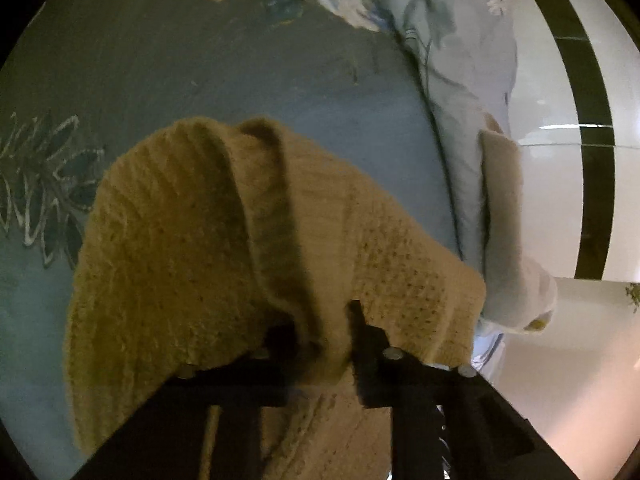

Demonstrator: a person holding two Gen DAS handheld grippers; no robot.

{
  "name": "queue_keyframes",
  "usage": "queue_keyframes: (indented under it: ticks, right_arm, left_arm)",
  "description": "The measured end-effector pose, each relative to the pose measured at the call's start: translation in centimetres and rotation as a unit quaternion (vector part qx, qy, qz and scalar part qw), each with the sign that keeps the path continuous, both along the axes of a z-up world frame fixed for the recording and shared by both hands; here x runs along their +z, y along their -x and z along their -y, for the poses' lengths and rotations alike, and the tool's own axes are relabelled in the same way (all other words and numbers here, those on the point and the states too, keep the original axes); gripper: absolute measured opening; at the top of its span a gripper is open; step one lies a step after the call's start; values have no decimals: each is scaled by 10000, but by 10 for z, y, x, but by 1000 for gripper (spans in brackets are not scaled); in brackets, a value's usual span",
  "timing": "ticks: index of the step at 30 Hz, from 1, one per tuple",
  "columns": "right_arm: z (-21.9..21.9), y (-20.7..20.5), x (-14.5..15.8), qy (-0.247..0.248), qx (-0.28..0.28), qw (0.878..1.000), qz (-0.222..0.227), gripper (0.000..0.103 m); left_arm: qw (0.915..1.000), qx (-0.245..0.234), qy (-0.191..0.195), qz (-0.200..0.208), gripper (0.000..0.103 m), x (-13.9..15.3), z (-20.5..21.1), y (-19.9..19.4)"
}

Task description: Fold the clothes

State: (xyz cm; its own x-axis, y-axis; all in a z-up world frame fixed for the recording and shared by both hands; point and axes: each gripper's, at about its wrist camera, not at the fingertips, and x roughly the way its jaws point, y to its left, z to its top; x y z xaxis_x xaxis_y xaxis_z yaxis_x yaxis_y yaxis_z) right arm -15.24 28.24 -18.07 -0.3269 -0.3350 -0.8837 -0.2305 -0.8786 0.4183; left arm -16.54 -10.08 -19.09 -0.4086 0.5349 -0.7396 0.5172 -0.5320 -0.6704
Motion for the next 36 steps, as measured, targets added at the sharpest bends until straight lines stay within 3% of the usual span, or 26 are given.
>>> queue_keyframes:
  ticks: [5,10,14,20,22,25,27,30,33,36]
  right_arm:
    - [-1,0,1,-27,14,10000,-34,21]
    - [8,8,10,-106,262,9994,-193,21]
    - [32,23,10,-289,677,9969,-288,21]
    - [42,39,12,-426,686,9956,-479,21]
    - [47,42,17,-520,773,9936,-643,26]
    - [53,55,27,-727,902,9897,-837,36]
    - [54,66,31,-841,933,9881,-893,37]
    - [53,85,32,-988,942,9863,-922,39]
    - [56,100,34,-987,980,9858,-938,39]
    - [64,115,36,-884,1060,9855,-992,39]
  left_arm:
    - [9985,151,295,-439,12,30,12,-1]
    - [9924,532,492,-991,11,71,55,9]
    - [9898,571,784,-1045,11,82,82,25]
    - [9915,63,942,-895,11,72,86,38]
    - [9907,-222,1026,-871,12,63,80,46]
    - [9885,-637,1092,-832,24,56,78,54]
    - [9832,-916,1325,-860,45,58,78,54]
    - [9686,-1401,1816,-957,60,66,79,49]
    - [9519,-1825,2200,-1104,63,74,80,43]
    - [9224,-2391,2777,-1218,67,78,70,40]
